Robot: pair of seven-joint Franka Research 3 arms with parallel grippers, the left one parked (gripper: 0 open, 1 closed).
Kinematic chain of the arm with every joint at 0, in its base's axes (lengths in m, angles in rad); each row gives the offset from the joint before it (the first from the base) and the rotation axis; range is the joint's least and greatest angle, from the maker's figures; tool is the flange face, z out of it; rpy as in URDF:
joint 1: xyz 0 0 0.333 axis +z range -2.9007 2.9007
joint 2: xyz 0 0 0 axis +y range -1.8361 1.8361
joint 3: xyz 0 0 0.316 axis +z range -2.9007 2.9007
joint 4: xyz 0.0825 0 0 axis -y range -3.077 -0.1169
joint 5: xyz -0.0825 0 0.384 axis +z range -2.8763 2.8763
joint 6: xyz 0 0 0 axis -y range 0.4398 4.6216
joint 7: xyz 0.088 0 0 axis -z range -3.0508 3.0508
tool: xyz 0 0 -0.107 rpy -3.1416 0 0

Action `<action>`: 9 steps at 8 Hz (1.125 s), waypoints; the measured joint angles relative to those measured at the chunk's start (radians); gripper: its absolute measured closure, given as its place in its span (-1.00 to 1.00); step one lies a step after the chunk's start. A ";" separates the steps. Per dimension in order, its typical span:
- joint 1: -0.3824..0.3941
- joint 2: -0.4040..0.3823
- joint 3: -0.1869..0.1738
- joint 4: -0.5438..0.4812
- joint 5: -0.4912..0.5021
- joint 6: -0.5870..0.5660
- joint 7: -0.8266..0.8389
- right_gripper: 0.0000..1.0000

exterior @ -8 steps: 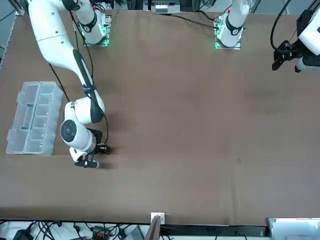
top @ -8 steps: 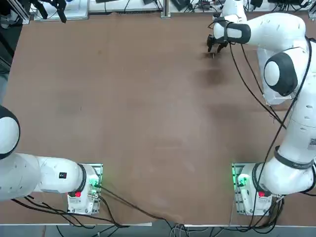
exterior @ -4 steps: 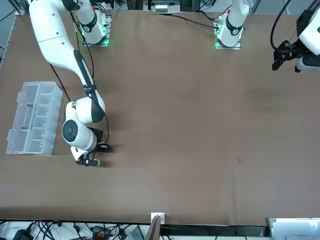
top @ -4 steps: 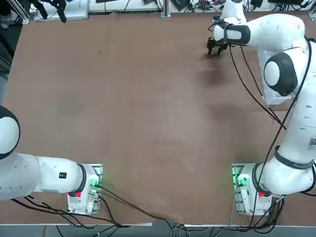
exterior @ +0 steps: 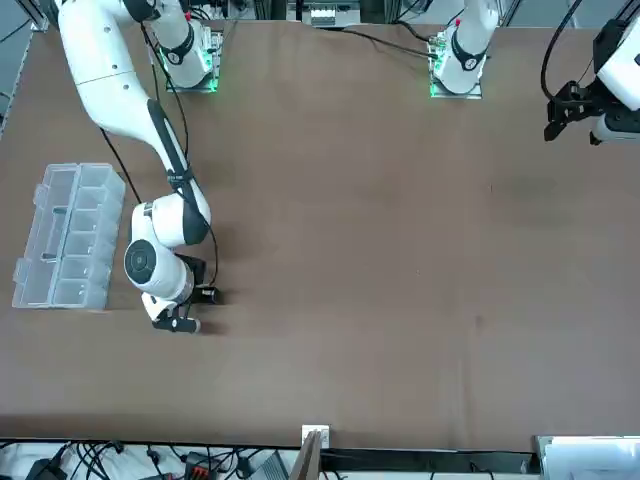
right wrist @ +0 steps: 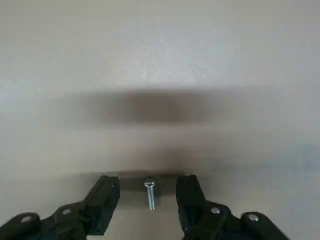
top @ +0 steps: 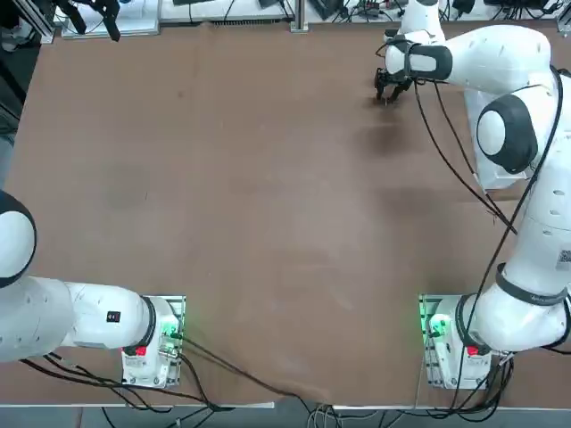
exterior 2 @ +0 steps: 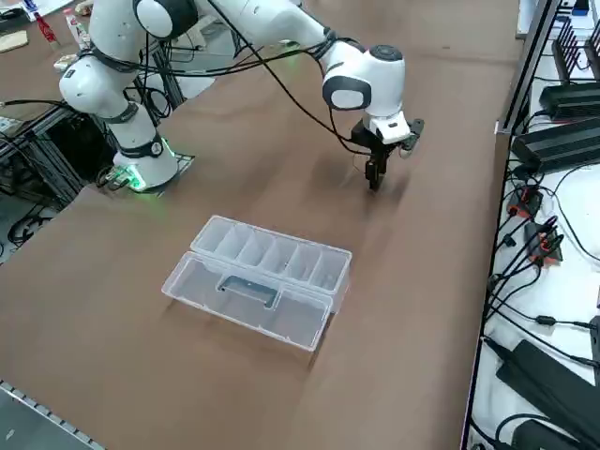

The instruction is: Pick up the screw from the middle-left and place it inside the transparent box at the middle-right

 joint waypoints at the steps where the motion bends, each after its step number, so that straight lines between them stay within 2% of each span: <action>1: 0.000 0.000 0.000 -0.001 0.000 -0.001 0.000 -0.36; 9: 0.000 0.002 0.000 -0.008 -0.014 -0.002 -0.037 -0.23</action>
